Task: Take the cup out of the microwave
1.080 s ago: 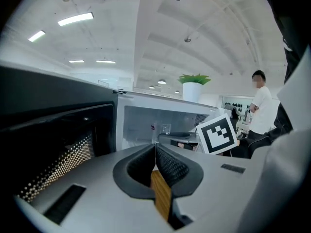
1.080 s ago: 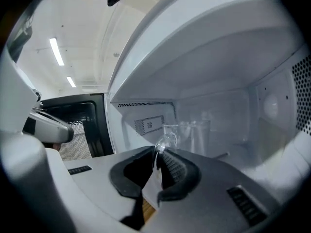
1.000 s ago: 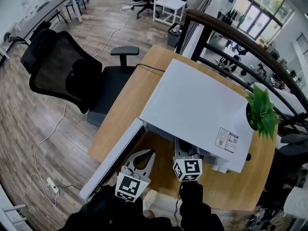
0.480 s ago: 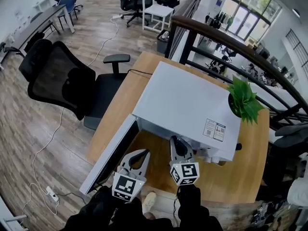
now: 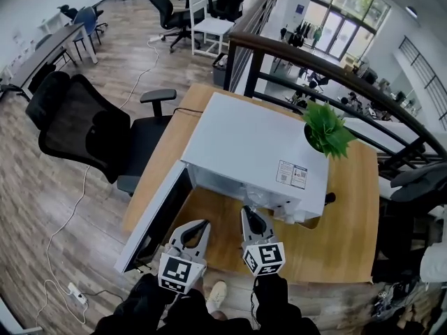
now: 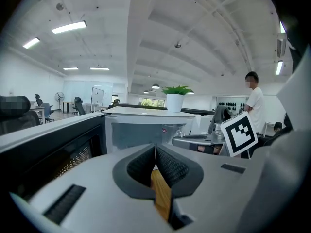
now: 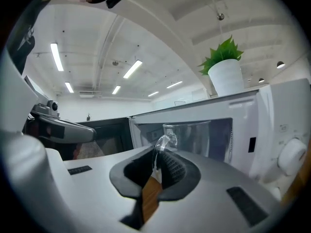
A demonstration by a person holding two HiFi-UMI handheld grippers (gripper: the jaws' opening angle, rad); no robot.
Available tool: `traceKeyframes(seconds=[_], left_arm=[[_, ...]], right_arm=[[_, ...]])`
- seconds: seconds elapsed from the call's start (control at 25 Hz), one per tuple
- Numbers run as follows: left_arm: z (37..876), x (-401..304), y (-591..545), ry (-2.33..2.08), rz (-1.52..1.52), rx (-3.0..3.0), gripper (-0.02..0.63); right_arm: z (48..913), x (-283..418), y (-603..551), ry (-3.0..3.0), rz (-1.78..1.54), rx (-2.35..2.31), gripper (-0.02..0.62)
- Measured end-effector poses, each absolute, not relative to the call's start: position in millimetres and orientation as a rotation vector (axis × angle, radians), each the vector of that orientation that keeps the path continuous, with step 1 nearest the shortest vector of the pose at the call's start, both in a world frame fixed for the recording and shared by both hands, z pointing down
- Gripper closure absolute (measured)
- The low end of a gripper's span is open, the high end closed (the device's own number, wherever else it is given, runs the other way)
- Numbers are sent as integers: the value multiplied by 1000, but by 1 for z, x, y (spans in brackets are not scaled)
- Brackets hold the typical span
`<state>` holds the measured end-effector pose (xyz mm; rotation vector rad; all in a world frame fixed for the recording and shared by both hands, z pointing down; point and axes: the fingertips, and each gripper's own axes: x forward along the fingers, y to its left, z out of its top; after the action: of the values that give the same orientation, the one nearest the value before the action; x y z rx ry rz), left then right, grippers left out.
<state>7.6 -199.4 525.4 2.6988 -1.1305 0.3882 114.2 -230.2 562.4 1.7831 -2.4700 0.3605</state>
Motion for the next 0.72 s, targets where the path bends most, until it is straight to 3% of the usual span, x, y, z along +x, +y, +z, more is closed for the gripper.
traceKeyframes(seconds=[0.72], left_arm=[[480,21,-134,-1151,334,2780,581]], right_arm=[[512,138,-132,-2465,288,1866,566]])
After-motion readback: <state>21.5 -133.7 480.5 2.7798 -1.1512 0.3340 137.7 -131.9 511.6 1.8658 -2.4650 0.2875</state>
